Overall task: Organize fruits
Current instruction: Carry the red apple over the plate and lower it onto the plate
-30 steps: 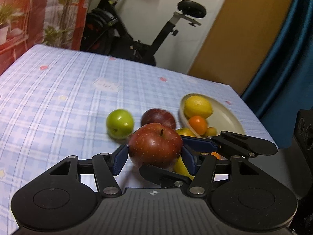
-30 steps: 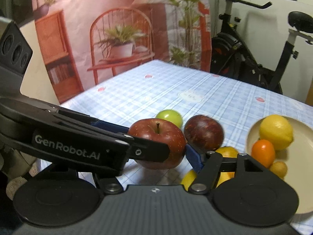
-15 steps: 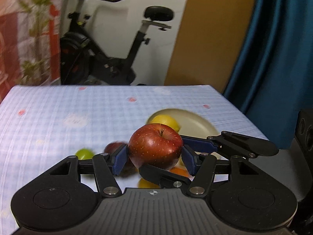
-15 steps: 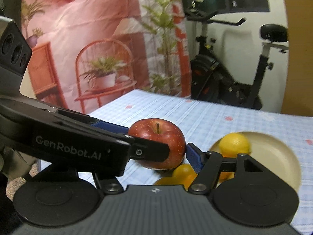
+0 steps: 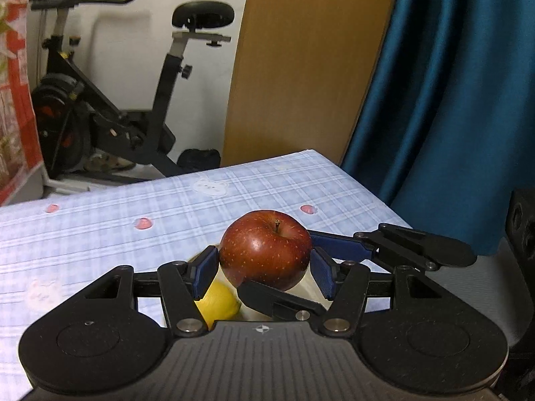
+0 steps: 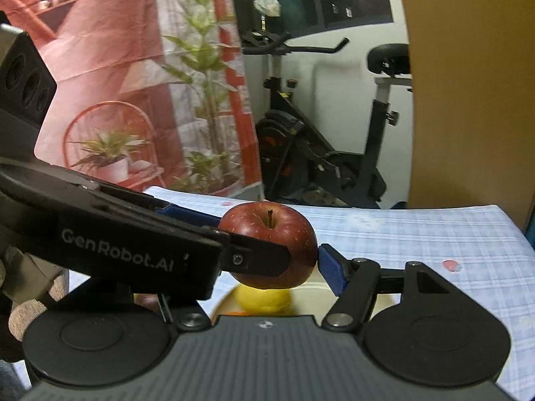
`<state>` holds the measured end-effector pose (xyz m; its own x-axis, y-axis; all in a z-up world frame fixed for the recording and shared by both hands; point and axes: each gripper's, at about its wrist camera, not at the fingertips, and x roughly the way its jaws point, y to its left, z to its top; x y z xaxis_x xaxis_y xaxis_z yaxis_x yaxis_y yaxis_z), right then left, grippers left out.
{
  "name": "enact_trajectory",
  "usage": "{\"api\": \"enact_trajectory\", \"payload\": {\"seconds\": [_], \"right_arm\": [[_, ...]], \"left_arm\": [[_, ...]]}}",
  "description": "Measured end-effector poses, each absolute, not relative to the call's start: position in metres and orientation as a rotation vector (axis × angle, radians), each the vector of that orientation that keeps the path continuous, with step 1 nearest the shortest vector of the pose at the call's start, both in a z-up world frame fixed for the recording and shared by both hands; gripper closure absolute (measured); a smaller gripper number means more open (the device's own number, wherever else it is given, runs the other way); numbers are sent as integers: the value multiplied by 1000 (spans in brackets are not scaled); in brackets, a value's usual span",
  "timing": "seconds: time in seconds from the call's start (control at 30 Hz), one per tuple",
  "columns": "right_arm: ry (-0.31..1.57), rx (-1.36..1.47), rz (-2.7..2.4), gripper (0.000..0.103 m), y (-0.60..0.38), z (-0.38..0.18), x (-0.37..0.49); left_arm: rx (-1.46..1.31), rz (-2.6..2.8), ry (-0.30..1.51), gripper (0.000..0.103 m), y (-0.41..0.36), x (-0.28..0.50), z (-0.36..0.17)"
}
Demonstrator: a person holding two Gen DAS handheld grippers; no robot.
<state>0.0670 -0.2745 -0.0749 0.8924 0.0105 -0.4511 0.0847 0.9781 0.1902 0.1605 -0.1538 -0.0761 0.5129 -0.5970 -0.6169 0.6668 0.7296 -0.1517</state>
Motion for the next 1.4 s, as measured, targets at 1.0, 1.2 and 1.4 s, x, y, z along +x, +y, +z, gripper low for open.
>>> {"api": "enact_trajectory", "payload": {"seconds": [1.0, 1.2, 1.4], "right_arm": [[601, 276, -40, 35, -320, -147, 120], [611, 257, -52, 35, -316, -146, 125], [621, 249, -59, 35, -313, -145, 127]], "left_arm": [[202, -710, 869, 39, -203, 230, -137], [189, -698, 870, 39, -201, 231, -136], [183, -679, 867, 39, -197, 230, -133]]}}
